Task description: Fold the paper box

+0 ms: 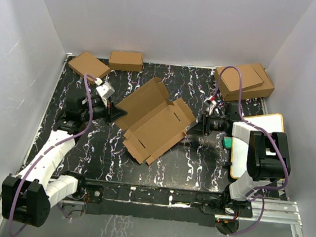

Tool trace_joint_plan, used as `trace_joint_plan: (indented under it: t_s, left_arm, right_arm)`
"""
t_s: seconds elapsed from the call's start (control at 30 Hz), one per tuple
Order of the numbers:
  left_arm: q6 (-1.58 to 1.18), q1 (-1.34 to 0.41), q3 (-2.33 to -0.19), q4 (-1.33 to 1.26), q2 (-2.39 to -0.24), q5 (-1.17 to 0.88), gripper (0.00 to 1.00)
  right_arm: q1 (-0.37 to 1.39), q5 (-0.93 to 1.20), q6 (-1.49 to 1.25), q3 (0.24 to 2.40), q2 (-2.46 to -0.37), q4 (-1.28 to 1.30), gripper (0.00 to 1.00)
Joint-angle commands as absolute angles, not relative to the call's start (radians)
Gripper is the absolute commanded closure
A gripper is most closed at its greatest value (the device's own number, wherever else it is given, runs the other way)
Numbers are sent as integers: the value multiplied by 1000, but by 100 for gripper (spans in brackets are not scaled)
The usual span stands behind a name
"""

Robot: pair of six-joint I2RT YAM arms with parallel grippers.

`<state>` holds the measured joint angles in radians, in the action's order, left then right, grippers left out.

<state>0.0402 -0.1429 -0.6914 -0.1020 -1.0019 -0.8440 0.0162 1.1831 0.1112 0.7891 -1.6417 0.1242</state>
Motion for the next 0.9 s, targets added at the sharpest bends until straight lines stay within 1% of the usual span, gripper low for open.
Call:
trace_joint_plan:
  t_s: [0.0,0.27,0.33,0.47,0.5,0.67,0.87]
  left_arm:
    - [31,-136,-686,-146,-972,-905,100]
    - [26,-137,-684,-155,-973,-932,100]
    - [25,-137,-685,-155,-973,-934,100]
    - [23,-137,-685,-158,-974,-941,100]
    - [22,-137,-686,-159,-974,-943,100]
    - [13,-136,-682,-171,-976,-958,100]
    - [8,-136,-680,-179,-978,-964,100]
  right_arm:
    - [18,1185,81,794,-1663,26,65]
    - [17,1108,95,805,-1668,36,64]
    - [17,1090,97,806,-1670,36,61]
    - [17,1075,106,810,-1667,38,60]
    - [17,1076,106,810,-1667,37,58]
    - [17,1123,83,803,-1684,7,49]
    - [18,1200,17,780,-1715,-72,50]
